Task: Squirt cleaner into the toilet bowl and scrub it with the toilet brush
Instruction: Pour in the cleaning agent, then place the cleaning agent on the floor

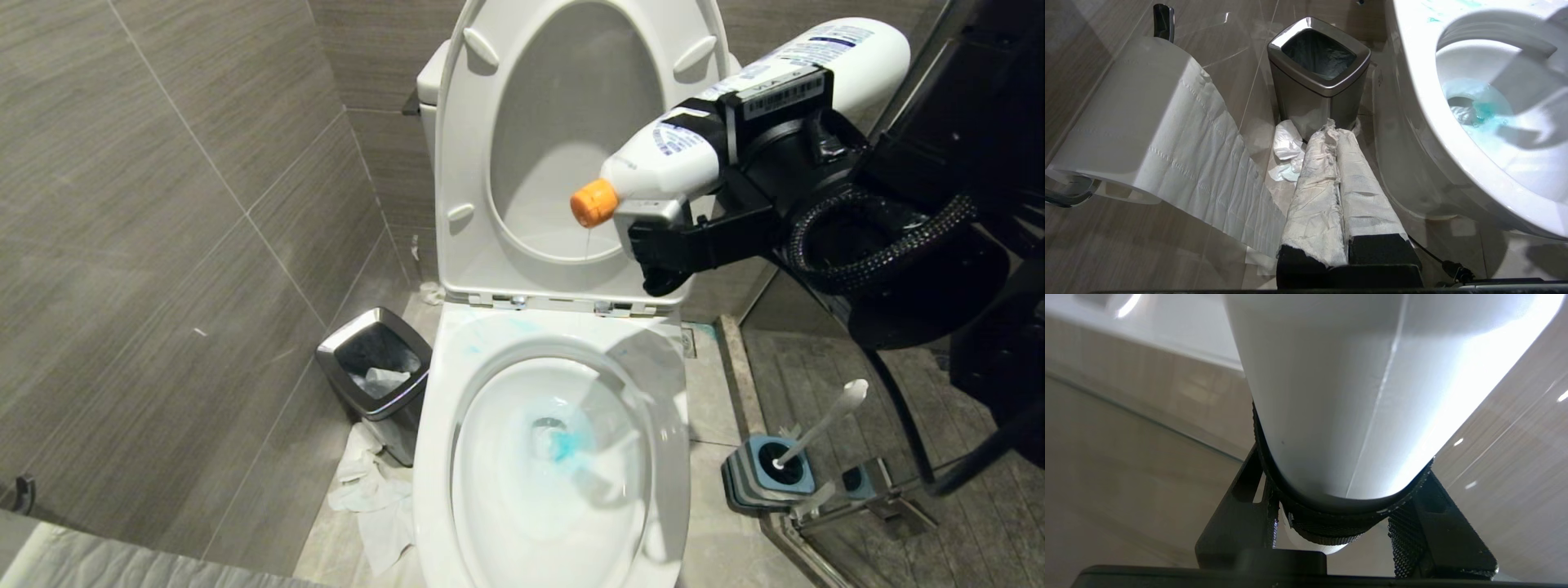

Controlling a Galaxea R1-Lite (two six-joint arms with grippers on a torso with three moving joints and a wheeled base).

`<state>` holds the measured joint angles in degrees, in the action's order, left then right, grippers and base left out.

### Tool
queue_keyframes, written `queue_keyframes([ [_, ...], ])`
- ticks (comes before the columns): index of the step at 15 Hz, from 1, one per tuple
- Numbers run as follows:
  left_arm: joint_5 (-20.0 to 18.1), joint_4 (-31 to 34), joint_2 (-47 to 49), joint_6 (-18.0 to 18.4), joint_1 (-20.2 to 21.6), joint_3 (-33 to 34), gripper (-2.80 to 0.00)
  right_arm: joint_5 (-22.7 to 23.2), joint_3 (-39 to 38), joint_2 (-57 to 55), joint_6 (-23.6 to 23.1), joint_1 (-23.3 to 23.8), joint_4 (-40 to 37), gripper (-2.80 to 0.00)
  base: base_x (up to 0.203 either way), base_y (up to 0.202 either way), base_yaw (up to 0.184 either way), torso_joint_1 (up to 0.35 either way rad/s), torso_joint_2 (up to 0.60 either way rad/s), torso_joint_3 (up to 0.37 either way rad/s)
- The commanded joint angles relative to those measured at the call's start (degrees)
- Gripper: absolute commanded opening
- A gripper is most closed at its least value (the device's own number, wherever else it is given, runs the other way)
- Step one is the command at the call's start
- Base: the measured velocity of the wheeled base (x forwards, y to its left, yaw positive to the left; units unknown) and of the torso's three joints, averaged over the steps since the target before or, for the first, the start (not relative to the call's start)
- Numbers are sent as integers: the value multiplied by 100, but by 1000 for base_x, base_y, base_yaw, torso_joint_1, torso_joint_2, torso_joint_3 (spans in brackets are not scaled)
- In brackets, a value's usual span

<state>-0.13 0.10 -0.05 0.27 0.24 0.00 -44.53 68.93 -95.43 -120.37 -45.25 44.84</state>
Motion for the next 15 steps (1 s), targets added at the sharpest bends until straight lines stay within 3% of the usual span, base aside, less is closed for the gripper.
queue_keyframes([
  [1,-4,-1,5,0,2,9,-280,-29,106,17,193,-1,25,-280,0,0,0,0,0,0],
  [5,-4,-1,5,0,2,9,-280,-141,220,-66,1696,-1,25,-280,0,0,0,0,0,0],
  [10,-4,-1,5,0,2,9,-280,-645,381,219,2647,8,-120,-280,0,0,0,0,0,0],
  [12,-4,-1,5,0,2,9,-280,-668,434,460,3065,70,-635,-280,0,0,0,0,0,0],
  [15,-4,-1,5,0,2,9,-280,-665,570,729,4412,389,-1649,-280,0,0,0,0,0,0],
])
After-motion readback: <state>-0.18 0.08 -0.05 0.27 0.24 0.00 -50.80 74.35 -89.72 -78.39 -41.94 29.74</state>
